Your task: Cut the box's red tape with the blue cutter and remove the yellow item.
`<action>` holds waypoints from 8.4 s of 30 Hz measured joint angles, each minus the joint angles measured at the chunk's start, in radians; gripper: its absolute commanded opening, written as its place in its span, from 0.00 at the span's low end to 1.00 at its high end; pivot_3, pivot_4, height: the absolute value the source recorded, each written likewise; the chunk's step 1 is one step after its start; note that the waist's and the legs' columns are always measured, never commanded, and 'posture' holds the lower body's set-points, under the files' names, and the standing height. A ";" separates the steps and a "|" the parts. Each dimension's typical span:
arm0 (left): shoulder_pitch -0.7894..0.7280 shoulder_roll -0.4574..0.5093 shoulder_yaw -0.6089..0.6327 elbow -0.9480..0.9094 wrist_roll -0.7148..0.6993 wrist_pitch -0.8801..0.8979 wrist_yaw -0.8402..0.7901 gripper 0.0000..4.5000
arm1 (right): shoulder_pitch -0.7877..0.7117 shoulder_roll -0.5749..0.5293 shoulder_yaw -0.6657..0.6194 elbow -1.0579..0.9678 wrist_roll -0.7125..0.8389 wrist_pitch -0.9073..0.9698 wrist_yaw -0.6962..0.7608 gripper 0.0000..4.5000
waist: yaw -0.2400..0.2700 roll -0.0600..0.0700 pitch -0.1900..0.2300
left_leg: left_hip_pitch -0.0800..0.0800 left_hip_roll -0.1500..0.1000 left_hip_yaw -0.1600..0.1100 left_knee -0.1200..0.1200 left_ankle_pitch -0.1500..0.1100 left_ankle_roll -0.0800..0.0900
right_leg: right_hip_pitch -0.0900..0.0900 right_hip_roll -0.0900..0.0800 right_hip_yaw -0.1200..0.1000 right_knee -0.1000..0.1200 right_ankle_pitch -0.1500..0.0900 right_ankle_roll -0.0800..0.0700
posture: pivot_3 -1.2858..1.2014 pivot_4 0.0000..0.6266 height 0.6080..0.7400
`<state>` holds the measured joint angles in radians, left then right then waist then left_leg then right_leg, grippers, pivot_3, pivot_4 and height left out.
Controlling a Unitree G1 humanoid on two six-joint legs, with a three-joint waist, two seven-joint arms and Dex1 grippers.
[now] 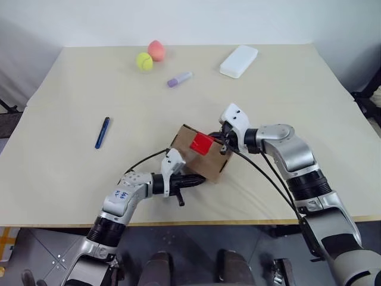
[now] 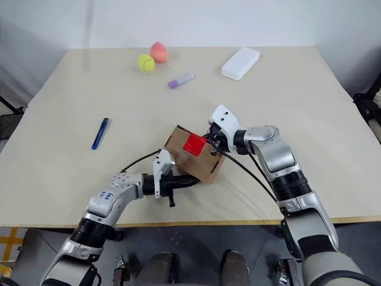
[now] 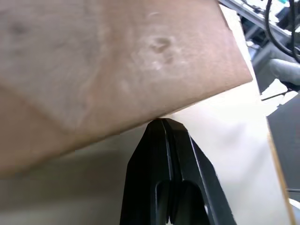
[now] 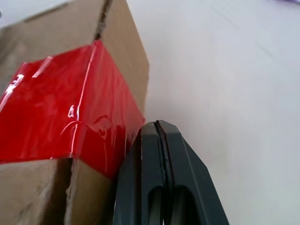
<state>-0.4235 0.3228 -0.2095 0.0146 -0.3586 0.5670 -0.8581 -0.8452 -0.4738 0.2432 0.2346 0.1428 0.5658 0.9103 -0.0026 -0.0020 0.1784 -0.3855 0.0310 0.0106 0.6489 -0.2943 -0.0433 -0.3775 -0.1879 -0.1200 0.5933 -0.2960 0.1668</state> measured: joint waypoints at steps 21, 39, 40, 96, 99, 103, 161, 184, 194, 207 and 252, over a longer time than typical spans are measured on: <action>-0.055 0.140 0.320 0.162 0.011 -0.183 0.143 0.00 | 0.603 -0.370 -0.356 -0.649 0.183 0.351 -0.062 0.01 | 0.050 -0.003 0.001 | -0.002 0.000 0.002 0.002 -0.003 0.002 | -0.001 0.000 0.002 -0.003 0.001 0.001 | 0.52 0.24 1.00; -0.248 0.015 0.164 0.413 0.060 -0.258 -0.095 0.00 | 0.600 -0.237 -0.243 -0.835 0.263 0.515 -0.227 0.01 | 0.028 -0.005 0.002 | -0.002 0.000 0.003 0.004 -0.003 0.002 | -0.001 0.001 0.003 -0.002 0.001 0.001 | 0.52 0.24 1.00; -0.245 0.017 0.162 0.403 0.060 -0.247 -0.098 0.00 | 0.605 -0.237 -0.250 -0.847 0.270 0.529 -0.227 0.01 | 0.028 -0.005 0.002 | -0.002 0.000 0.003 0.004 -0.003 0.002 | -0.001 0.001 0.003 -0.002 0.001 0.001 | 0.52 0.24 1.00; 0.805 0.111 1.028 -0.484 -0.307 0.023 0.280 1.00 | 0.246 -0.277 -0.386 0.029 0.279 -0.170 0.182 0.99 | 0.017 -0.006 0.003 | -0.001 0.003 0.004 0.010 -0.009 0.002 | 0.000 0.002 0.005 -0.001 0.001 0.001 | 0.52 0.24 1.00; 0.785 0.111 1.026 -0.484 -0.306 0.012 0.323 1.00 | 0.224 -0.269 -0.370 0.054 0.274 -0.175 0.193 0.99 | 0.015 -0.006 0.003 | -0.001 0.003 0.005 0.010 -0.009 0.002 | 0.000 0.002 0.005 -0.001 0.001 0.001 | 0.52 0.24 1.00; 0.658 0.132 0.960 -0.431 -0.232 -0.074 0.378 1.00 | 0.217 -0.255 -0.361 0.041 0.277 -0.169 0.198 0.99 | 0.023 -0.006 0.003 | -0.001 0.003 0.005 0.011 -0.009 0.002 | 0.000 0.002 0.006 -0.001 0.001 0.001 | 0.52 0.24 1.00; -0.264 0.272 0.486 0.506 0.125 0.096 0.513 0.09 | 0.201 -0.264 -0.354 -0.205 0.384 0.048 0.147 1.00 | 0.023 -0.004 0.002 | 0.000 0.003 0.007 0.012 -0.009 0.001 | 0.000 0.002 0.006 0.001 0.002 0.003 | 0.52 0.24 1.00; 0.323 0.601 0.383 -0.040 -0.016 -0.304 -0.387 0.09 | 0.113 -0.196 -0.166 -0.509 0.450 0.231 0.099 1.00 | 0.000 -0.006 0.003 | -0.004 0.006 0.019 0.008 -0.010 0.001 | -0.017 0.002 0.012 0.010 0.002 0.001 | 0.52 0.24 1.00; 0.302 0.600 0.295 -0.060 0.020 -0.381 -0.436 0.09 | 0.068 -0.106 0.173 -0.694 0.319 0.283 0.017 0.31 | -0.002 -0.006 0.003 | -0.004 0.007 0.020 0.008 -0.011 0.001 | -0.020 0.003 0.012 0.014 0.001 0.001 | 0.52 0.24 1.00; 0.315 0.602 0.263 -0.086 0.056 -0.369 -0.422 0.09 | -0.008 0.011 0.511 -0.506 -0.010 0.074 0.053 0.01 | -0.005 -0.006 0.003 | -0.004 0.007 0.020 0.009 -0.011 0.001 | -0.021 0.003 0.013 0.017 0.001 0.001 | 0.52 0.24 1.00; 0.331 0.597 0.240 -0.157 0.051 -0.286 -0.388 0.09 | 0.051 0.114 0.485 -0.337 -0.228 -0.154 0.215 0.01 | -0.027 -0.006 0.003 | -0.002 0.008 0.021 0.009 -0.012 0.000 | -0.021 0.003 0.013 0.019 0.001 0.000 | 0.52 0.24 1.00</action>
<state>-0.0929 0.9194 0.0301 -0.1420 -0.3076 0.2810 -1.2464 -0.7946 -0.3594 0.7281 -0.1021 -0.0851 0.4119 1.1258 -0.0293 -0.0082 0.1812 -0.3877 0.0390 0.0312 0.6578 -0.3061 -0.0434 -0.3990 -0.1849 -0.1073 0.6122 -0.2949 0.1671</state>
